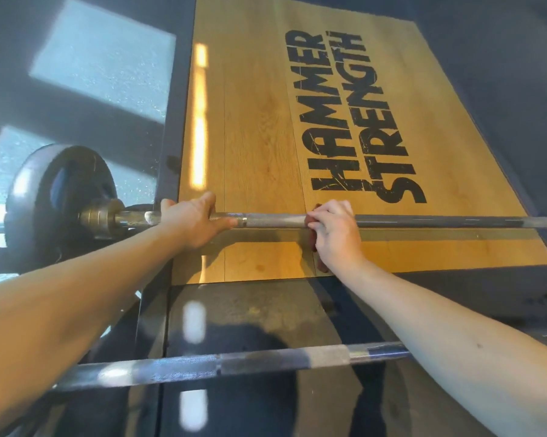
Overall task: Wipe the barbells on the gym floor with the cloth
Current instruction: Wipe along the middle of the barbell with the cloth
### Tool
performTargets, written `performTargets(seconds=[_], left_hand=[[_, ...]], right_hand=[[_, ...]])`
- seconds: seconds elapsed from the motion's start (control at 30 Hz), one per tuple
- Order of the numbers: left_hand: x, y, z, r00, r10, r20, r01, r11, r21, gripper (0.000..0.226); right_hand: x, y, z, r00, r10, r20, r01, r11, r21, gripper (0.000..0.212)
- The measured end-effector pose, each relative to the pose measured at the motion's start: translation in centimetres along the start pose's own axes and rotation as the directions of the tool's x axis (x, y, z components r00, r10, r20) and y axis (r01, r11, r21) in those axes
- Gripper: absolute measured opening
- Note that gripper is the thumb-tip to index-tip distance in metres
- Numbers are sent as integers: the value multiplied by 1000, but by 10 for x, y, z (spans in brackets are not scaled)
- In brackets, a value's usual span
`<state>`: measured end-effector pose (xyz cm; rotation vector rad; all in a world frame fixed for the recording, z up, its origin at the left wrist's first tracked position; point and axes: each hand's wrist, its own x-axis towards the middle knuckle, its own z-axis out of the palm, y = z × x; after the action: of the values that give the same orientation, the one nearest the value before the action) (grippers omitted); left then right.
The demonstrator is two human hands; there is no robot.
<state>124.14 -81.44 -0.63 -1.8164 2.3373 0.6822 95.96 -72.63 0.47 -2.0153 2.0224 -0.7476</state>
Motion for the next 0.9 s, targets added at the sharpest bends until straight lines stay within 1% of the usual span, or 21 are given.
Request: performTargets(seconds=[0.07, 0.1, 0.17, 0.27, 0.3, 0.33, 0.43, 0.5, 0.53, 0.57, 0.63, 0.7, 0.73, 0.8, 0.83, 0.9], left_hand=[[-2, -2, 0, 1000, -3, -27, 5, 998, 62, 67], [-1, -2, 1, 999, 3, -43, 0, 997, 80, 67], [1, -1, 1, 999, 5, -51, -2, 998, 59, 73], [1, -4, 1, 999, 19, -37, -18, 999, 36, 80], [1, -4, 1, 999, 18, -34, -16, 999, 43, 81], [1, -4, 1, 999, 19, -40, -16, 998, 57, 81], [3, -3, 4, 998, 21, -55, -18, 998, 60, 81], [4, -7, 7, 998, 20, -58, -17, 998, 57, 82], [4, -7, 6, 998, 18, -60, -15, 998, 55, 83], [4, -7, 6, 998, 15, -60, -12, 999, 50, 83], [3, -4, 4, 998, 10, -64, -8, 999, 31, 78], [1, -1, 3, 998, -1, -69, 1, 1000, 4, 70], [0, 0, 3, 998, -1, -68, 2, 1000, 5, 66], [0, 0, 2, 998, 2, -59, 0, 999, 37, 66], [1, 0, 3, 998, 6, -58, -3, 999, 52, 67], [3, -2, 4, 997, 15, -73, -10, 997, 71, 68]], right_hand=[[7, -32, 25, 998, -55, -9, 55, 997, 51, 13], [9, -51, 36, 995, -101, 23, 99, 992, 74, 13], [14, -74, 48, 980, -178, 91, 168, 980, 105, 13], [20, -51, 35, 955, -255, 148, 247, 966, 69, 18], [16, -34, 24, 955, -248, 163, 242, 969, 58, 18], [13, -16, 13, 964, -226, 143, 221, 974, 52, 18], [1, 21, -7, 995, -95, 32, 93, 995, 48, 19], [-4, 12, 5, 999, 30, -31, -29, 999, 39, 19], [-5, 0, 14, 996, 71, -48, -68, 996, 51, 18], [-3, -14, 25, 996, 73, -55, -69, 994, 80, 18], [1, -43, 46, 999, 9, -42, -2, 989, 148, 15], [6, -62, 54, 996, -81, 24, 75, 981, 181, 13], [8, -60, 51, 990, -122, 64, 109, 978, 177, 14], [11, -40, 36, 978, -171, 118, 154, 978, 143, 18], [11, -25, 26, 979, -161, 122, 147, 983, 112, 19], [7, 3, 10, 995, -69, 75, 64, 995, 72, 22]])
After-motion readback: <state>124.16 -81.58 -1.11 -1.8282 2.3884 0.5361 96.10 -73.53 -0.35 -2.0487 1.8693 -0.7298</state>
